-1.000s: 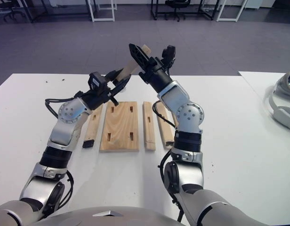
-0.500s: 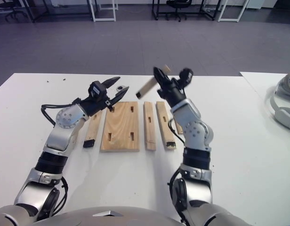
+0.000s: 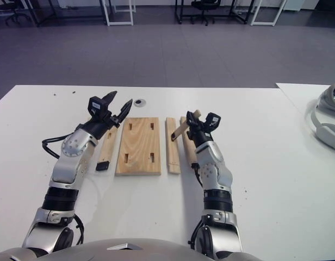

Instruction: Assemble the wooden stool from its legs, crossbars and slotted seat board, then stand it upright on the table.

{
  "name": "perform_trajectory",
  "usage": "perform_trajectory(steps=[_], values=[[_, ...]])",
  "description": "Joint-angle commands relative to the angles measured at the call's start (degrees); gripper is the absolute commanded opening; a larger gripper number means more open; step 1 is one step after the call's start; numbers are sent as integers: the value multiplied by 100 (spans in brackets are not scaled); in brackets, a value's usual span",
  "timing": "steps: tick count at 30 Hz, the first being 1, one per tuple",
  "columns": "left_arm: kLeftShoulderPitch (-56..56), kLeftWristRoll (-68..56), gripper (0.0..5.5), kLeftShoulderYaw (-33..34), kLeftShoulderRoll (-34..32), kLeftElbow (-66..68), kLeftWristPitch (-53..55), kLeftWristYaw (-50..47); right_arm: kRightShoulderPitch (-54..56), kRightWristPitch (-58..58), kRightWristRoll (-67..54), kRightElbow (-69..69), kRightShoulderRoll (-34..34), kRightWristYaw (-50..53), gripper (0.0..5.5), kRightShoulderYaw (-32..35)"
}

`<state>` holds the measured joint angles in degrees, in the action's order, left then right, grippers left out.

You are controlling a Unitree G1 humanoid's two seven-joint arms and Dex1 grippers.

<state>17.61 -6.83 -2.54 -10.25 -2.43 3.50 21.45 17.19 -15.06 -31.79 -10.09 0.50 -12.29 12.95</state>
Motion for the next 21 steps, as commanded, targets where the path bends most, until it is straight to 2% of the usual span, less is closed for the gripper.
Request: perform_trajectory(steps=[1, 6, 10, 16, 21], values=[[-58, -46, 310, 34, 2, -53, 106, -42, -207, -3, 252, -156, 5, -47, 41, -178], [-47, -24, 310, 40, -19, -25, 98, -39, -286, -15, 500, -100, -100, -101, 41, -351], [-75, 18, 310, 46, -59, -20, 71, -33, -655, 362, 1227, -170, -492, -376, 41, -875], [-330, 58, 310, 165, -196, -171, 87, -61, -1033, 991, 1911, -837, -989, -771, 41, -1286], [-438, 140, 310, 172, -301, -236, 107, -53, -1157, 929, 1976, -918, -1060, -1039, 41, -1606]])
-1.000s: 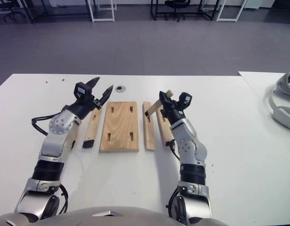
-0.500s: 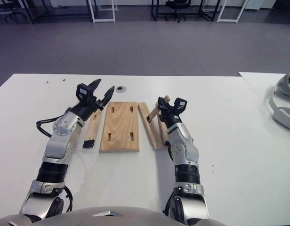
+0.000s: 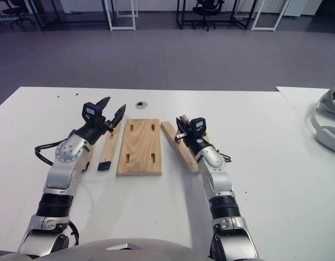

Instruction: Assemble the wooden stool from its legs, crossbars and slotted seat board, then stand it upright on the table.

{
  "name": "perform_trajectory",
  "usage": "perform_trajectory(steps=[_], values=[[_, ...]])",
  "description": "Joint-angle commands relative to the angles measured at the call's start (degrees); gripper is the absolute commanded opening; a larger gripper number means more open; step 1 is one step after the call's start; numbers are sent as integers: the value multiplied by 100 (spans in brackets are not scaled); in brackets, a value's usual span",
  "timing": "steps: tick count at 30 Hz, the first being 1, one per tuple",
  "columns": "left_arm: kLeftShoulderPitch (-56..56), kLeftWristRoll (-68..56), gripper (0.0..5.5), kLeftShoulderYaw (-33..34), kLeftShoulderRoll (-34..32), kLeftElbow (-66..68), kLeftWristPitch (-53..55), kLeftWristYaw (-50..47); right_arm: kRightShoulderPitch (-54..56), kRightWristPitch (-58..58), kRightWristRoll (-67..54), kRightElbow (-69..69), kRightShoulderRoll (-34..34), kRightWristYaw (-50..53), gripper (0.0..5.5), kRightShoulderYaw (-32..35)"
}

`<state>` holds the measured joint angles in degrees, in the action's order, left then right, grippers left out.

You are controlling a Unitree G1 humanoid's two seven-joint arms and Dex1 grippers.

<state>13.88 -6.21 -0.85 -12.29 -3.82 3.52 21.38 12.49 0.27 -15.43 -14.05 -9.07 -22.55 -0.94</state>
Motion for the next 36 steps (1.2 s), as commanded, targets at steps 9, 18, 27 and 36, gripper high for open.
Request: perform_trajectory(steps=[9, 18, 27, 36], values=[[10, 70, 310, -26, -20, -86, 63, -172, -121, -1354, 108, 714, -397, 103, 149, 56], [-78, 131, 310, -110, -6, -94, -11, -240, -328, -4025, 131, 2037, -982, -16, 329, -488], [-174, 193, 310, -227, 5, -149, -46, -280, -441, -4485, 631, 2106, -1064, 282, 357, -707], [-214, 67, 310, -191, 183, -136, 120, -277, -408, -4543, 780, 2016, -1046, 320, 217, -711]])
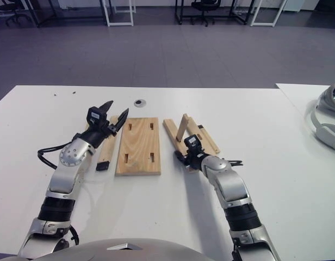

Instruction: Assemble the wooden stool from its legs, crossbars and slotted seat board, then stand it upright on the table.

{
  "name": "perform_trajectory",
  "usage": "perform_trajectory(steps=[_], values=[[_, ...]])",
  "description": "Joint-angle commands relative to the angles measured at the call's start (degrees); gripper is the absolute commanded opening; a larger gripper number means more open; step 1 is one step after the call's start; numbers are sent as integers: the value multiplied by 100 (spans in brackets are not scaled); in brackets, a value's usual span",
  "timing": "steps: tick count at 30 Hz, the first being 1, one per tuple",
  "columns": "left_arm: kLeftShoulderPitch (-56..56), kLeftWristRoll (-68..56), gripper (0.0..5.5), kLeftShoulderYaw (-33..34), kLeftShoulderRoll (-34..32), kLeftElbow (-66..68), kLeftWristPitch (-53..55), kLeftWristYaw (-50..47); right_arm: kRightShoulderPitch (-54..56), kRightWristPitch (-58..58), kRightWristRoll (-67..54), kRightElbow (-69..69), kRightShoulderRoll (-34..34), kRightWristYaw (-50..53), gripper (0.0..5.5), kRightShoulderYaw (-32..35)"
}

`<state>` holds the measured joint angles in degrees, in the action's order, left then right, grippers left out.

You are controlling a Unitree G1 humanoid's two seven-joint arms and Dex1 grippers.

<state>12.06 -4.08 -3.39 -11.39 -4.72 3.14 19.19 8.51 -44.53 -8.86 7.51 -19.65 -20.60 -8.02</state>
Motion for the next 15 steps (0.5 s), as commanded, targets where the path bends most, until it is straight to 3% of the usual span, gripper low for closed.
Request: perform_trajectory(steps=[1, 6, 11, 15], values=[[-37, -516, 310, 188, 224, -120, 434, -16, 20, -21, 99, -133, 59, 149, 209, 58], [113, -2437, 375, 923, 785, -642, 2137, -335, 306, 354, -193, 331, 251, 122, 207, 480], [608, -4744, 397, 1639, 1205, -776, 3978, -1015, 416, 1228, -441, 1366, 171, -708, 207, 96], [888, -5774, 397, 1775, 1503, -847, 4457, -1506, 523, 1714, -280, 1541, 89, -1029, 207, -300]])
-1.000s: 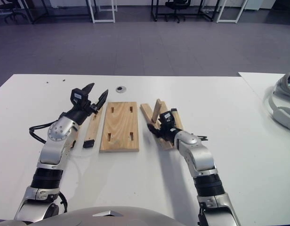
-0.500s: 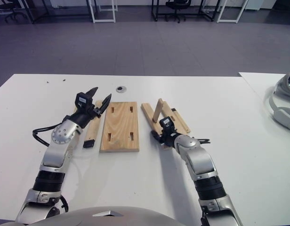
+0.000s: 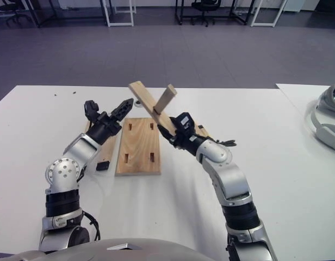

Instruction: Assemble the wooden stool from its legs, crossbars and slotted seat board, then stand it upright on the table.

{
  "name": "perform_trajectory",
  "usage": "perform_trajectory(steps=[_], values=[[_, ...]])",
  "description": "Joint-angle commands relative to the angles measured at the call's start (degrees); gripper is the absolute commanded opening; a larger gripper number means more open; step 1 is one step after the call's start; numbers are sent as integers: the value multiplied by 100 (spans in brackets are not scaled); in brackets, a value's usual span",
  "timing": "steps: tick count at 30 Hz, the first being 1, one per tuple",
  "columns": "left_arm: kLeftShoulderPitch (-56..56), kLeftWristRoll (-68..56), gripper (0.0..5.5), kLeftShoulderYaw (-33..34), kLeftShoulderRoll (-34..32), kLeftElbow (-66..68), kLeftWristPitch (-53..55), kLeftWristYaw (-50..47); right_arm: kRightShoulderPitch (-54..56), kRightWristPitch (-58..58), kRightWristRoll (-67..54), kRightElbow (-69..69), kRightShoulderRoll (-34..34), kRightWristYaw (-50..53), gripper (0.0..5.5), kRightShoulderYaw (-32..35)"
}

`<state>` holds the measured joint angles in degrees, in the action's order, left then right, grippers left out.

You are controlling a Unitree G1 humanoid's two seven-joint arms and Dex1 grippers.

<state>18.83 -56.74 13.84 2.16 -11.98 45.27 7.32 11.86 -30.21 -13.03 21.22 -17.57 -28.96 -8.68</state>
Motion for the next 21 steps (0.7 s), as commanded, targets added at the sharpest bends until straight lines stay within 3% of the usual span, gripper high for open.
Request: perform_trajectory(steps=[1, 21], values=[[246, -619, 397, 99, 166, -120, 229, -406, 171, 346, 152, 208, -150, -250, 207, -286], [-311, -1282, 103, 83, 309, -328, -112, -761, -33, 818, 405, 281, -226, -358, 207, -530]])
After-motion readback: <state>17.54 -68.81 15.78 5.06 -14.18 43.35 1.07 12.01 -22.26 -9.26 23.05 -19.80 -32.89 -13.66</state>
